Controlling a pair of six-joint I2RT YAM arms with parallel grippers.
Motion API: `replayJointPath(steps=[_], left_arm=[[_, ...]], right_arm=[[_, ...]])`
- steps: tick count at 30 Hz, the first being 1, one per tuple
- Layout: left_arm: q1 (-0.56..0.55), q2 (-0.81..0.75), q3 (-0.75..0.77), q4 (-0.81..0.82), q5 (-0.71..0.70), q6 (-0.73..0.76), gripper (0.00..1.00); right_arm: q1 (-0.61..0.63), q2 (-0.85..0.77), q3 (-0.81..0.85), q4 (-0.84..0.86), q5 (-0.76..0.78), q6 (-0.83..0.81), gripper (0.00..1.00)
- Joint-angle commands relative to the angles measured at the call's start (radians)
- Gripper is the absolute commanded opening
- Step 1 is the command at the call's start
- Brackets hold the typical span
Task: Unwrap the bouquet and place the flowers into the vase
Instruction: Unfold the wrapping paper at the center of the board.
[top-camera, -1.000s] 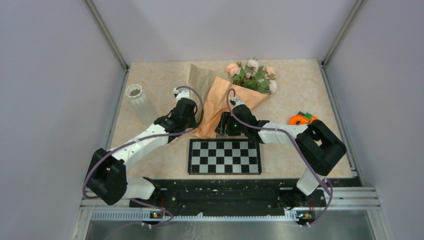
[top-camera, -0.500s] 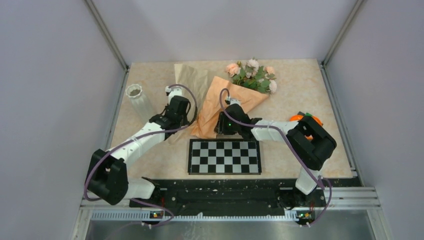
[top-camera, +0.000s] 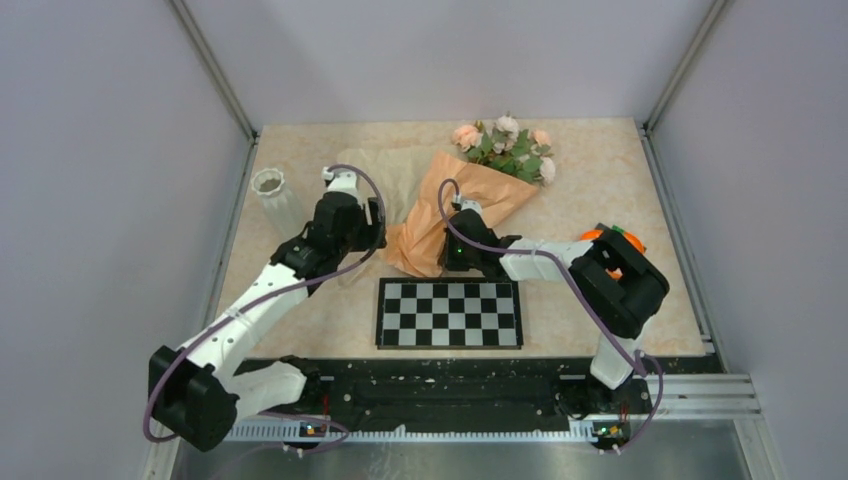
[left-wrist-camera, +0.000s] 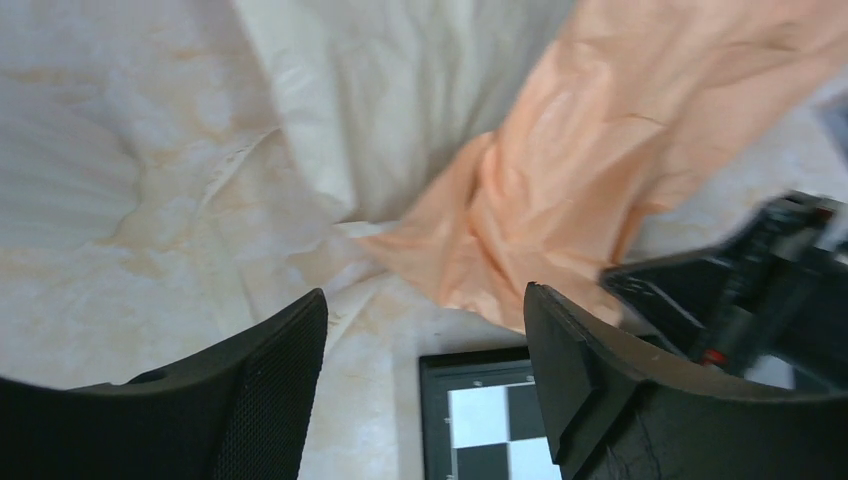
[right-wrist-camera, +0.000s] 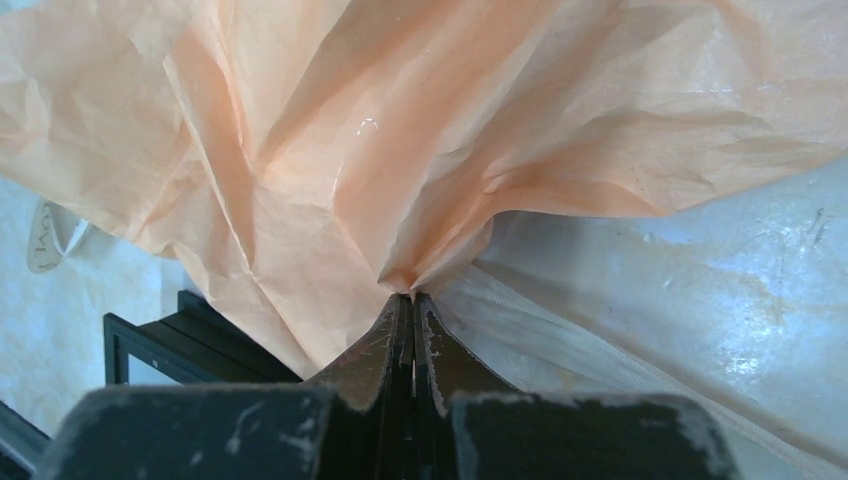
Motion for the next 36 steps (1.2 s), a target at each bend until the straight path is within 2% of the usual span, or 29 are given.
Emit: replayJointPath(steps=[1, 4, 8, 13, 16, 20, 25, 36], left_arm=[[-0.048, -0.033, -0.001, 0.109, 0.227, -0.026, 0.76], [-0.091, 0.032, -0.013, 0.160, 0.272, -0.062, 0.76], [-0.095, 0.134, -0.031, 0.234, 0.346, -0.117, 0.74], [-0.094, 0.218, -0.045, 0.293, 0.322, -0.144, 0.70], [-0.087, 0.260, -0.052, 0.297, 0.261, -0.150, 0.68], [-0.057, 0.301, -0.088, 0.335, 0.227, -0.155, 0.66], [0.005, 0.334, -0.143, 0.427, 0.263, -0.165, 0.64], [0.116, 0.363, -0.178, 0.456, 0.266, -0.148, 0.63]], right_arm=[[0.008, -0.019, 0.030, -0.048, 0.055, -0.031, 0.00], [-0.001, -0.032, 0.015, -0.050, 0.050, -0.034, 0.00], [-0.008, -0.052, -0.007, -0.049, 0.049, -0.033, 0.00], [-0.011, -0.061, -0.017, -0.049, 0.043, -0.032, 0.00], [-0.011, -0.060, -0.016, -0.046, 0.039, -0.030, 0.00], [-0.011, -0.056, -0.014, -0.047, 0.038, -0.031, 0.00], [-0.011, -0.049, -0.010, -0.050, 0.038, -0.031, 0.00], [-0.011, -0.039, 0.000, -0.051, 0.037, -0.035, 0.00]])
